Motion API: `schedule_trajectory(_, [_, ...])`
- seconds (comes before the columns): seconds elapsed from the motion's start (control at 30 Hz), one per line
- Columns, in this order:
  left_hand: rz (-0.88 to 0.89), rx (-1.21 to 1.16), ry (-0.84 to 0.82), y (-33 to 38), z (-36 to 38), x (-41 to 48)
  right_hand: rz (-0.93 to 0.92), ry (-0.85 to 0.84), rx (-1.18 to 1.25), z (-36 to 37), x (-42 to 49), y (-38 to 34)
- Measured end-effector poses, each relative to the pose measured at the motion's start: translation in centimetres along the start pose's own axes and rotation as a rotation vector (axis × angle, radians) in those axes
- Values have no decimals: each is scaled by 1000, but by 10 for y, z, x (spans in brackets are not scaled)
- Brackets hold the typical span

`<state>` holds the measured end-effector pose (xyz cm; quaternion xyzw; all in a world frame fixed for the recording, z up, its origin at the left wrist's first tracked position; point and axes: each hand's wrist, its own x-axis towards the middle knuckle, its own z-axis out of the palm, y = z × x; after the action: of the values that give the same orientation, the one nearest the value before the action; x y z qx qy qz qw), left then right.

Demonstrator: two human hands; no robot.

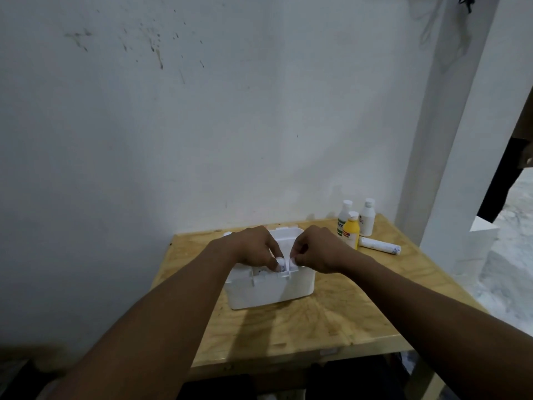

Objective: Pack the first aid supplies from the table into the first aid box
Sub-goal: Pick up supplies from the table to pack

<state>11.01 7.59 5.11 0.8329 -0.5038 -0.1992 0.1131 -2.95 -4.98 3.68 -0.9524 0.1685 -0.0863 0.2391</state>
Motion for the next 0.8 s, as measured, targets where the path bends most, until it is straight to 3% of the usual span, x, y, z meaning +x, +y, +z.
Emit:
schedule_trajectory(0.2, [-28, -29, -20, -2, -1, -2, -58, 94, 14, 6, 0, -2])
schedule_trajectory(0.47, [-92, -57, -47, -1, -2, 0, -79, 87, 64, 10, -3, 2])
schedule_trajectory(0.8, [-138, -110, 23, 1, -2, 4, -43, 173, 118, 7, -1, 12])
